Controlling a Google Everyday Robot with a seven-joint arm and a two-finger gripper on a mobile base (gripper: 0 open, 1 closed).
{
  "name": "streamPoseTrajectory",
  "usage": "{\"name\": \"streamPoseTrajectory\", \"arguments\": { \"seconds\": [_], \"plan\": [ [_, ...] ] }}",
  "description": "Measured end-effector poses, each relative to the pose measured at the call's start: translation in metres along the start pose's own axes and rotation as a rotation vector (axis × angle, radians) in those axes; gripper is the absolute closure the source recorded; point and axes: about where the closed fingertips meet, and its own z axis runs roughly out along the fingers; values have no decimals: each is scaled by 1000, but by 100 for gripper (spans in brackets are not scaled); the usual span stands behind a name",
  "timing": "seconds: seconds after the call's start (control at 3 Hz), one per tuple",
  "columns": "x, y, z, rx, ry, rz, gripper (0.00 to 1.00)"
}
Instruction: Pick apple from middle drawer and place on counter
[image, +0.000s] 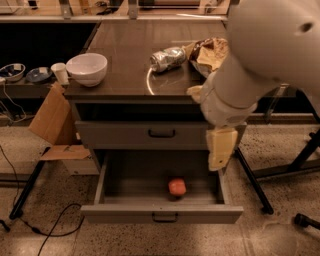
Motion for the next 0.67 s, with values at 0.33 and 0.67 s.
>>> {"name": "streamPoseTrajectory", "arguments": {
  "seconds": [0.33, 0.67],
  "plan": [
    [-31, -2, 74, -17, 45, -230, 0],
    [-26, -3, 77, -10, 73, -250, 0]
  ]
}}
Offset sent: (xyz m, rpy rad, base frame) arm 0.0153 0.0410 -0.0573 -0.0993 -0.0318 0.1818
